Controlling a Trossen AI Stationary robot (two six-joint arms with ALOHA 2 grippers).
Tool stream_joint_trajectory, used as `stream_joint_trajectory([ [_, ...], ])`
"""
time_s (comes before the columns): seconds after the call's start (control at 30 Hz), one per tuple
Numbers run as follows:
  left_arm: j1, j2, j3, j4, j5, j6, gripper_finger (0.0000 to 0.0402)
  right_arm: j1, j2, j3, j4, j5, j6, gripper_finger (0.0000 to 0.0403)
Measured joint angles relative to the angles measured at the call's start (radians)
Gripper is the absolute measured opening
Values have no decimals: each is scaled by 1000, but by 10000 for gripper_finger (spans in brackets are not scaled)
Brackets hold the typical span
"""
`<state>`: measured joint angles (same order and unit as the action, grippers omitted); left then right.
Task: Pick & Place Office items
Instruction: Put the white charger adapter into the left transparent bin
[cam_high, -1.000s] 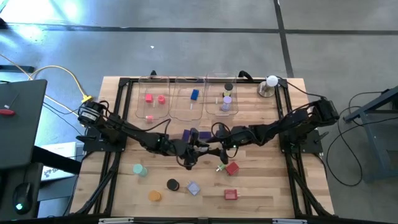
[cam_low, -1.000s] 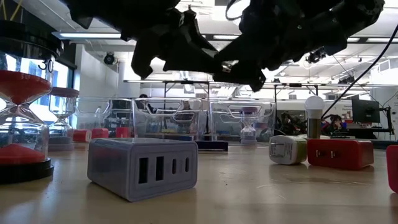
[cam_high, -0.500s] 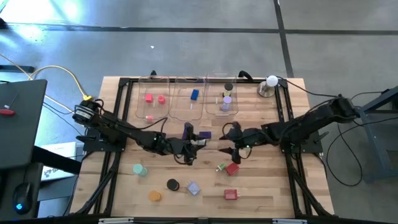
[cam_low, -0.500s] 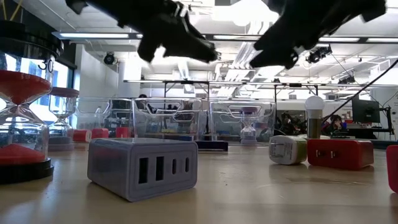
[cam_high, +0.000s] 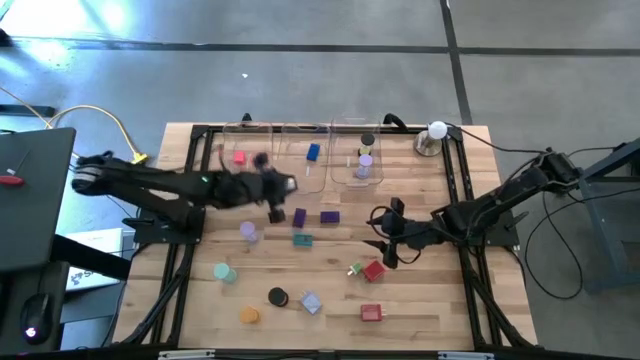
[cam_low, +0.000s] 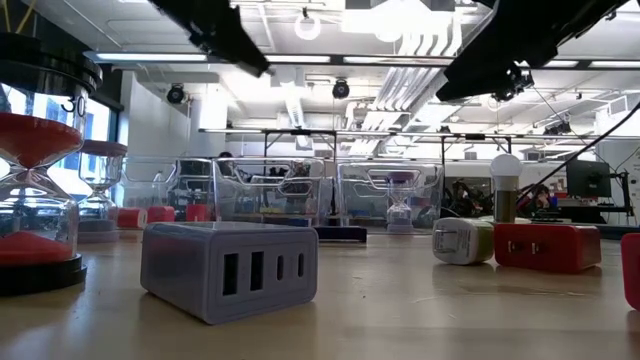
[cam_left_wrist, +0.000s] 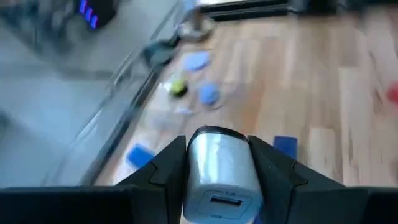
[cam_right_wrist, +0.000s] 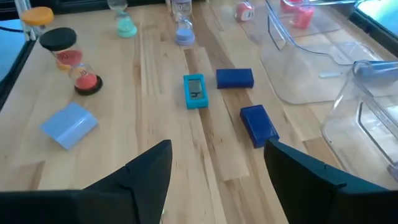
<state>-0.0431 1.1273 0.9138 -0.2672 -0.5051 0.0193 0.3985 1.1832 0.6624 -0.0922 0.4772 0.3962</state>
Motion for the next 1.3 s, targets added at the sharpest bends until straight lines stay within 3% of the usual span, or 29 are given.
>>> stream_joint_trajectory([
  [0.23,232,-57,-1,-216,16,-280,139,-1,0,0,-13,22,2,244],
  [0.4,338,-16,-1,-242,37,-381,136,-1,0,-17,-7,22,2,244],
  [0.93,416,113,-1,-163,45,-375,135,-1,1,-127,97,53,82,244],
  [1.13,465,116,-1,-133,144,-276,135,-1,1,-127,108,89,79,244],
  [1.3,528,118,-1,-127,189,-340,135,-2,1,-127,105,109,72,244],
])
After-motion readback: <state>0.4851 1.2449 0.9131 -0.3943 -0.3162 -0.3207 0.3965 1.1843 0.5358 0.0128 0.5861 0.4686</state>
